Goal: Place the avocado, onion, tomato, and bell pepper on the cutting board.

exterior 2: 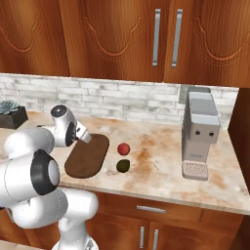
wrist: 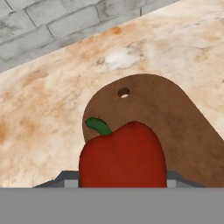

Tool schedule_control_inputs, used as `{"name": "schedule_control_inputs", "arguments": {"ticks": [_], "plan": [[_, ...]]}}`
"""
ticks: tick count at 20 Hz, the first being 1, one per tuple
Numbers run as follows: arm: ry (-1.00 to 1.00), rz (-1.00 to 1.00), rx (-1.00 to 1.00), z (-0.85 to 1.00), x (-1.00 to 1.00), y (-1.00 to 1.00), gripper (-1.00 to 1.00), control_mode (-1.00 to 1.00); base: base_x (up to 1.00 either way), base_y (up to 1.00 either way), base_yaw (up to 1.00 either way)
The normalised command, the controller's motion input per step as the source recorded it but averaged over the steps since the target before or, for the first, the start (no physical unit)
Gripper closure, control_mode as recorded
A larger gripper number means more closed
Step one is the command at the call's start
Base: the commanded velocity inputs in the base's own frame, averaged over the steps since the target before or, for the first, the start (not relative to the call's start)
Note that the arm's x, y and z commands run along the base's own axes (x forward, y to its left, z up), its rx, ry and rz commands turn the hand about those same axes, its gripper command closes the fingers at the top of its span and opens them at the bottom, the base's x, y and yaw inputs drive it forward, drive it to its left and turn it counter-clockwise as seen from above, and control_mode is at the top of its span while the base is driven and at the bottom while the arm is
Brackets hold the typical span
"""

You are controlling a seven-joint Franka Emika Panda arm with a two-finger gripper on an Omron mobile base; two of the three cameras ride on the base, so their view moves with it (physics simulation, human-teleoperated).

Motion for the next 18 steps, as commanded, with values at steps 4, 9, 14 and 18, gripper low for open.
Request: {"name": "schedule_control_inputs", "arguments": {"ticks": [4, 9, 14, 18], "plan": [[0.00, 0.00, -0.03, -0.28, 0.00, -0.11, 1.00, -1.00, 0.00, 0.00, 0.00], [0.00, 0.00, 0.00, -0.27, 0.09, -0.05, 1.00, -1.00, 0.00, 0.00, 0.00], [0.00, 0.00, 0.00, -0.20, 0.16, 0.00, 1.00, -1.00, 0.00, 0.00, 0.00], [0.00, 0.00, 0.00, -0.17, 0.18, 0.00, 1.00, -1.00, 0.00, 0.00, 0.00]]}}
